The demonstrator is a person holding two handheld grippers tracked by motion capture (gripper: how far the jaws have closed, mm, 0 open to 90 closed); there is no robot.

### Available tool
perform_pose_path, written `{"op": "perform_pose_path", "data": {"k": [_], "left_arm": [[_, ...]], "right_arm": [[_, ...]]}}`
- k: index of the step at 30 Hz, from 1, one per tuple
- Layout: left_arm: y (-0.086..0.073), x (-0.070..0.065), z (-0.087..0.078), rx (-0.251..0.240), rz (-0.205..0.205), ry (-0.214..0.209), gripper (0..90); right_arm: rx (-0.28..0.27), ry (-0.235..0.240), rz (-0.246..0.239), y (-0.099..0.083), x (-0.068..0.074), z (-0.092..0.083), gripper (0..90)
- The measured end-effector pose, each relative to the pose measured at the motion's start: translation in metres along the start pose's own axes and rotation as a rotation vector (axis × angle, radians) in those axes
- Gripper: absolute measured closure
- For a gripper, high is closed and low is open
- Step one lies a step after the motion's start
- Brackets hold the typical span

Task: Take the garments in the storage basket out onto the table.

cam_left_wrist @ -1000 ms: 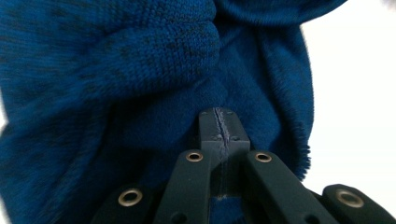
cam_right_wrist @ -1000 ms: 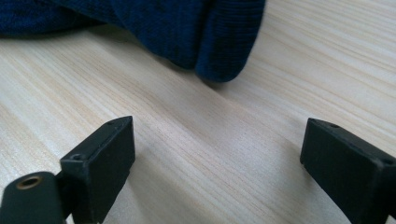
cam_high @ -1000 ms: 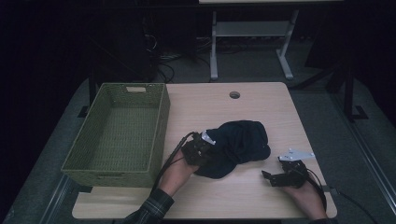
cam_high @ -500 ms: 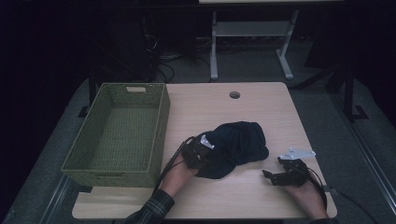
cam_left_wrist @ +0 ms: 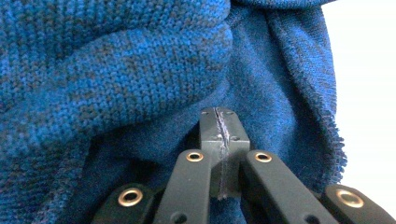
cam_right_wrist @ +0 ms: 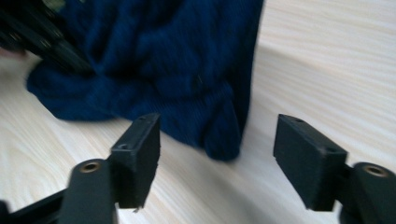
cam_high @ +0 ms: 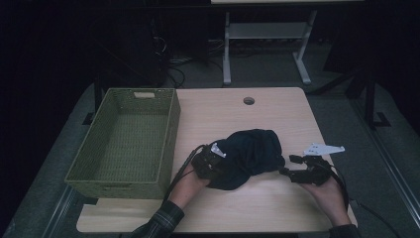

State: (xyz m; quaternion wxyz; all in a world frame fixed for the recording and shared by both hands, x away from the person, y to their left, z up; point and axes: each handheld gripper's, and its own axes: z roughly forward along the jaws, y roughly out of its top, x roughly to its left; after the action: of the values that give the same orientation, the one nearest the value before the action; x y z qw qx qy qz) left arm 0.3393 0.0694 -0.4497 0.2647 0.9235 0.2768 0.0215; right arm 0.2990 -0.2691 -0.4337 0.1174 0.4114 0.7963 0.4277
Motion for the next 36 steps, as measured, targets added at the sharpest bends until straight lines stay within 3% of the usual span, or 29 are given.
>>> {"op": "perform_pose_path", "data": {"k": [4, 6, 8, 9, 16, 27, 36], "left_arm": [[0.0, 0.0, 0.0, -0.006, -0.008, -0.002, 90.0], [0.0, 0.0, 0.0, -0.006, -0.008, -0.002, 90.0], [0.0, 0.0, 0.0, -0.006, -0.008, -0.001, 90.0], [0.0, 0.0, 0.0, -0.008, -0.009, 0.001, 90.0], [-0.001, 0.001, 0.0, -0.015, -0.014, 0.0, 90.0], [-0.001, 0.001, 0.001, -0.031, -0.035, -0.01, 90.0], [-0.001, 0.002, 0.001, -0.03, -0.038, -0.014, 90.0]], "right_arm": [[-0.009, 0.031, -0.006, 0.011, 0.001, 0.008, 44.9], [0.008, 0.037, -0.024, 0.018, 0.002, 0.014, 61.6], [0.004, 0.032, -0.031, 0.02, 0.002, 0.015, 66.5], [0.004, 0.028, -0.046, 0.026, 0.003, 0.016, 74.5], [-0.005, 0.012, -0.073, 0.046, -0.002, 0.015, 78.8], [0.01, -0.041, -0.105, 0.103, -0.01, 0.022, 80.0], [0.027, -0.078, -0.09, 0.125, -0.021, 0.033, 80.2]]}}
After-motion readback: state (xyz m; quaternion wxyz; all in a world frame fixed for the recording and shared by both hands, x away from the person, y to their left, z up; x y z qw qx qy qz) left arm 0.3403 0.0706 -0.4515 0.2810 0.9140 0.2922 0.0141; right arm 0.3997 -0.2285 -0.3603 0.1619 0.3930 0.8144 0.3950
